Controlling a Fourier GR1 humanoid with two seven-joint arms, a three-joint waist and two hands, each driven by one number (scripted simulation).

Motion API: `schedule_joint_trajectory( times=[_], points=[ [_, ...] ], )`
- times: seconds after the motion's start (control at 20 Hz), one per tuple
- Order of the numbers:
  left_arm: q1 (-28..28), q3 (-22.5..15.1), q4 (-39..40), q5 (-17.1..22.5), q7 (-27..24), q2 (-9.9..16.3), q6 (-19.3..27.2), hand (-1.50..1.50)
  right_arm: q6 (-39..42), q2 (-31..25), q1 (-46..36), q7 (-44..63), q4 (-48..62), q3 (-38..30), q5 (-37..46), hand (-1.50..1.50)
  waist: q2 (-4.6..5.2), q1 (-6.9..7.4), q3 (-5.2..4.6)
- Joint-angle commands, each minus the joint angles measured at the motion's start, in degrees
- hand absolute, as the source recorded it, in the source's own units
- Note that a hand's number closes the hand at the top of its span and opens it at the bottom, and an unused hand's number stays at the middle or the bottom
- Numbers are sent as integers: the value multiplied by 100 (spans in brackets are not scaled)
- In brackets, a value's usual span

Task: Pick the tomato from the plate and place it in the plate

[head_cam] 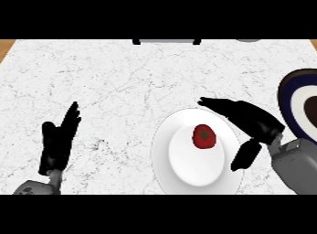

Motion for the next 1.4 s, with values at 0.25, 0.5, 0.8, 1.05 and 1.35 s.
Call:
schedule_joint_trajectory(
  times=[0.25,0.5,0.8,1.05,1.35],
  points=[
    [428,257,-714,-135,351,71,-345,0,564,493,232,156,111,-268,613,-150,-2,-13,5],
    [156,250,-107,-510,170,-452,-263,0,1088,845,47,175,160,-449,940,-150,0,-25,4],
    [54,579,-174,-579,188,-410,-514,0,699,1409,-264,-454,1522,-511,1689,-150,8,-1,5],
    [200,536,-134,-832,241,-599,-591,0,717,1720,149,-237,1059,-534,1961,-150,4,-22,4],
    [528,655,-654,-922,382,-660,-682,0,762,1768,-79,-693,1716,-740,2389,-150,6,4,6]
  ],
)
